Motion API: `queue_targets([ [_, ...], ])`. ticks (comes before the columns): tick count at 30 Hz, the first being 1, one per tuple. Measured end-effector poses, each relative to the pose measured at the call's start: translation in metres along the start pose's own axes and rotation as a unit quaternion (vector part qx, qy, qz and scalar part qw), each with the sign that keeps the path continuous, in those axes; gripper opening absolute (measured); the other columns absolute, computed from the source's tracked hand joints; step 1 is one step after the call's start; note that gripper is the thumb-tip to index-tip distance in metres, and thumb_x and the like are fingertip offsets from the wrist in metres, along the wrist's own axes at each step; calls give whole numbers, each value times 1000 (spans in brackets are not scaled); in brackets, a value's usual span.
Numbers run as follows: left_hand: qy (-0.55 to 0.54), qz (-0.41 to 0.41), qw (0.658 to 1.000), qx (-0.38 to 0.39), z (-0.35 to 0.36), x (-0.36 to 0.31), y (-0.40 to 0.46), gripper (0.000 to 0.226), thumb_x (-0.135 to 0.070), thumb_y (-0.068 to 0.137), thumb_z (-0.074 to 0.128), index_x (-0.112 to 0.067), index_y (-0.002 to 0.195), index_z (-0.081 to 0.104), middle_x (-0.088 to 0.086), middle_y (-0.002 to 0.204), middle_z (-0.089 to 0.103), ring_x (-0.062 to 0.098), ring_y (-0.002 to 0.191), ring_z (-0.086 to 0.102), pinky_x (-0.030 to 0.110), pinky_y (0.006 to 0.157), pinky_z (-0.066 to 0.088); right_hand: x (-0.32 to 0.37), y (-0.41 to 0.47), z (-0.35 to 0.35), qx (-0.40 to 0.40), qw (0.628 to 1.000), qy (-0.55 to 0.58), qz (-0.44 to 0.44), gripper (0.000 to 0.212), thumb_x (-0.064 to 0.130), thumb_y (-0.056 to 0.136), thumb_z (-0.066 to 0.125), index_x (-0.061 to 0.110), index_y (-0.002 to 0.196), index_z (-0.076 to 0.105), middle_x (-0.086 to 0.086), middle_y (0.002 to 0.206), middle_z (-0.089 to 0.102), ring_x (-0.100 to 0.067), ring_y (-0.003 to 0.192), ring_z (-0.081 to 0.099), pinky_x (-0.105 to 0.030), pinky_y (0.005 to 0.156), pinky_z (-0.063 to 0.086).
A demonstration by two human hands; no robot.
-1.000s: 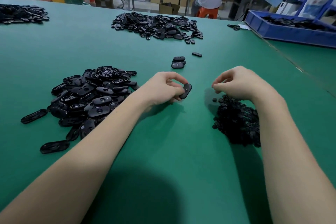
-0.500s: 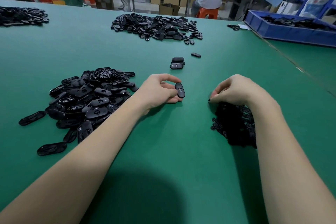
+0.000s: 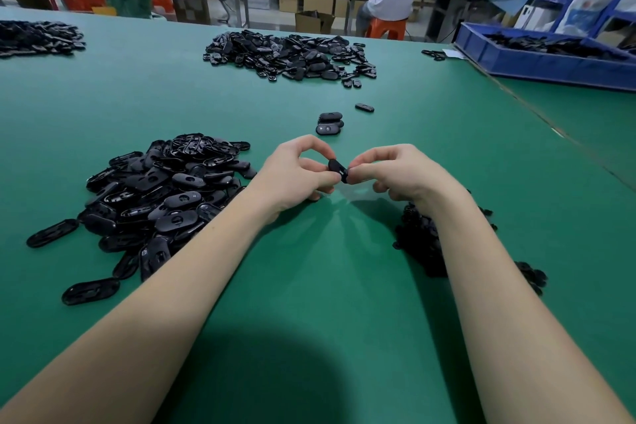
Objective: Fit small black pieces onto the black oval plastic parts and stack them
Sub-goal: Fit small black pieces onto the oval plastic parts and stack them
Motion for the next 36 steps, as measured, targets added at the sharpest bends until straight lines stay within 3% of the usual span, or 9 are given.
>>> queue_targets([
  [5,83,46,995,-3,1,-10,-3,25,-14,83,79,-25,96,61,-6,84,78,15,78,76,34,81,57,-5,2,-1,-1,1000,14,15,6,23,79,84,27,75,80,4,77,66,-11,60,43,-15,38,26],
  [12,117,86,989,-14,3,-22,-10,25,-9,82,78,-21,97,62,-8,82,78,7,73,74,11,67,50,-9,4,2,1,999,33,23,7,26,76,87,27,75,80,3,76,63,-12,63,43,-17,38,25],
  [18,112,86,990,-18,5,-20,-9,25,-8,82,77,-22,96,61,-6,83,78,8,74,74,16,71,53,-9,3,-1,-16,999,17,24,13,31,74,89,27,80,78,10,67,64,-11,64,46,-16,38,27],
  [21,67,60,996,-2,5,-15,-8,25,-8,84,76,-22,96,60,-1,83,78,16,78,74,28,75,52,-9,1,-4,-24,999,11,18,17,40,71,90,31,81,80,18,57,61,-10,62,47,-15,37,28],
  [24,-19,26,999,13,5,-11,-8,24,-6,85,75,-18,99,60,5,84,78,15,72,68,23,65,50,-8,0,-4,-3,999,37,13,22,47,68,89,32,80,80,18,63,66,-7,58,47,-18,39,27],
  [28,-130,-27,991,27,12,-3,-8,17,-2,91,69,-11,102,60,15,86,76,16,67,68,22,66,56,-8,1,1,13,998,57,-2,22,46,68,91,31,72,76,17,63,64,-7,57,45,-21,45,27],
  [36,-148,-40,988,1,8,4,-6,19,3,91,66,-7,107,66,13,86,76,20,76,71,26,85,60,-5,2,4,14,999,45,-14,12,36,75,89,31,76,78,10,71,63,-7,57,46,-19,50,32],
])
Point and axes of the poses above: each hand's wrist, its own y-axis towards the middle knuckle, its own z-axis out of the palm, x = y × z, the point moved 9 cm from there along y, towards the middle knuckle
